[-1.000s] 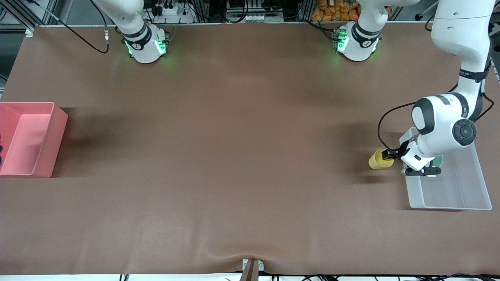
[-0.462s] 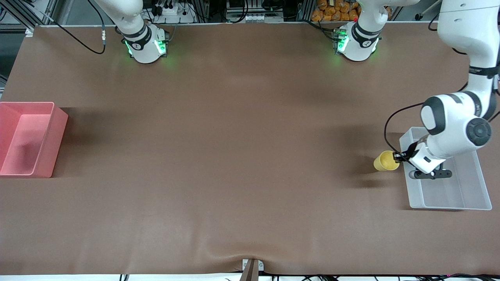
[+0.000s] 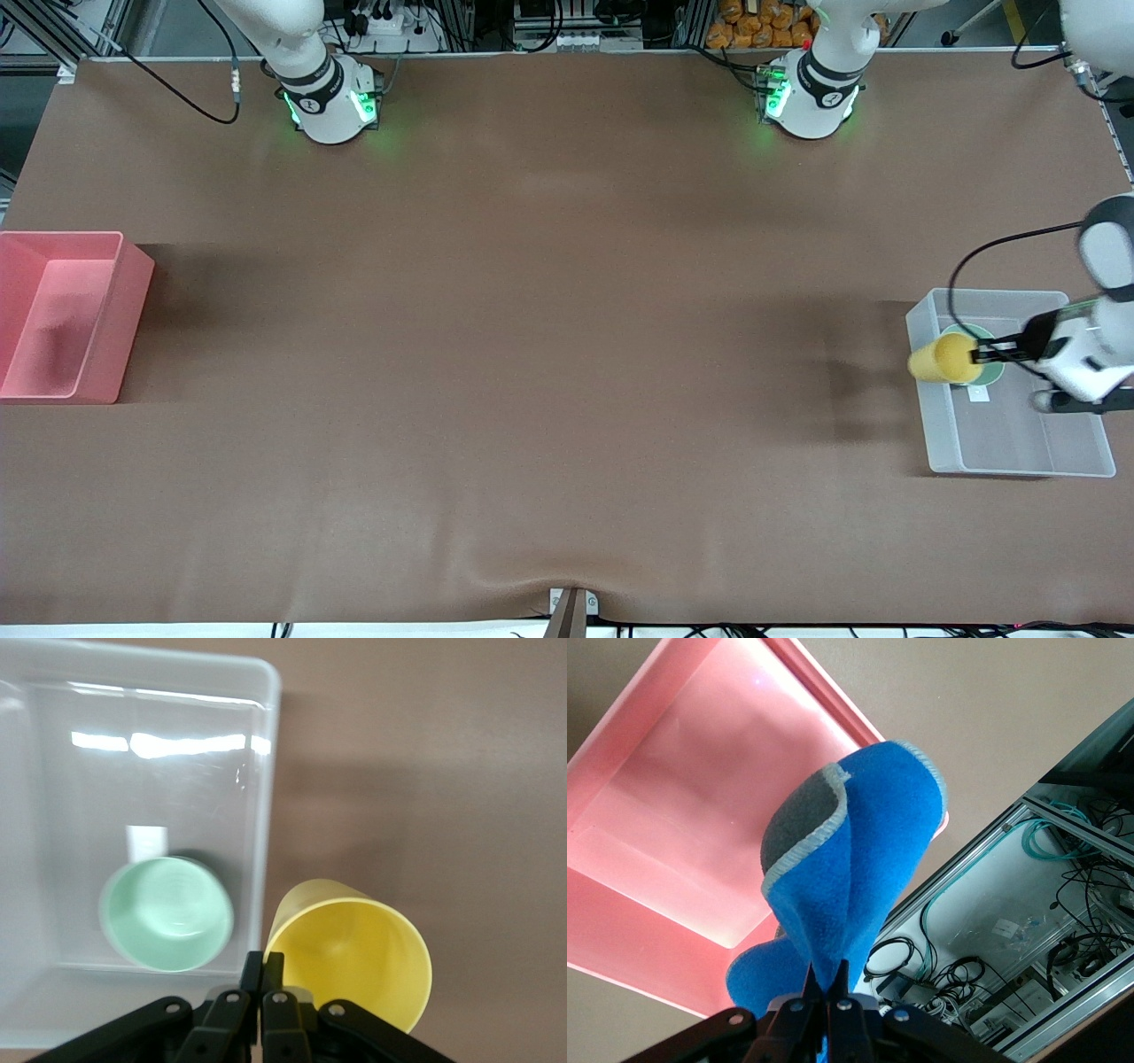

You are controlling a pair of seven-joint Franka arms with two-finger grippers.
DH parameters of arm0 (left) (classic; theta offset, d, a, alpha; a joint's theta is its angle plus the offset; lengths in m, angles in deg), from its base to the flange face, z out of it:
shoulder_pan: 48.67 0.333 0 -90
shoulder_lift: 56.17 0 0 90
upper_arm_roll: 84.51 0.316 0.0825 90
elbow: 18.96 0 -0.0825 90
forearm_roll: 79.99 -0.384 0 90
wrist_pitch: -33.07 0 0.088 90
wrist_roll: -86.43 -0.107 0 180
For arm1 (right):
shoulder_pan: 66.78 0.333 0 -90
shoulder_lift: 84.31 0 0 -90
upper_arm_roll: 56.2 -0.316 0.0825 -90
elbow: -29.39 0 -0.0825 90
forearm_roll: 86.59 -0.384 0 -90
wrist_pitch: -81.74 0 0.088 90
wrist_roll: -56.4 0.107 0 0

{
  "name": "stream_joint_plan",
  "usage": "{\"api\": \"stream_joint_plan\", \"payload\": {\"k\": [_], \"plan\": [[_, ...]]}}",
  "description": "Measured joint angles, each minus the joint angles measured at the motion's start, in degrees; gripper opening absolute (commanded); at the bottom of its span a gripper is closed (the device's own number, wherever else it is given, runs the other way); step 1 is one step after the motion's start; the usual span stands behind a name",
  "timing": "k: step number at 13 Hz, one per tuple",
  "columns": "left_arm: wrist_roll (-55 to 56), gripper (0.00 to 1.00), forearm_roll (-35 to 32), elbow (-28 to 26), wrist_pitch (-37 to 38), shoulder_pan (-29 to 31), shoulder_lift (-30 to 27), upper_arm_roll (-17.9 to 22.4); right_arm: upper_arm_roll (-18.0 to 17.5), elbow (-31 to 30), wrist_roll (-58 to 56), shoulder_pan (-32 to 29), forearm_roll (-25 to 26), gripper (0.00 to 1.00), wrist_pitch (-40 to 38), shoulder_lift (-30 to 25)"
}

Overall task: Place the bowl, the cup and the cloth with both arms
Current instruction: 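Place the cup in the bin while the right gripper lowers the cloth into the tray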

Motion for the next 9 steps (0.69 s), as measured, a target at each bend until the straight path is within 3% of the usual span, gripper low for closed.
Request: {"api": "stream_joint_plan", "payload": {"k": [4,9], "plan": [[-7.34,0.0,-0.02,5.03,0.03,2.58,4.44,6.02,-0.19,-0.52,-0.01,-0.04,-0.29,0.0,-0.02,0.63],[-7.73,0.0,0.22,9.73,-8.77,3.76,13.61,6.84,-0.61,-2.53,-0.01,-0.01,-7.64,0.0,0.05,3.58]]}}
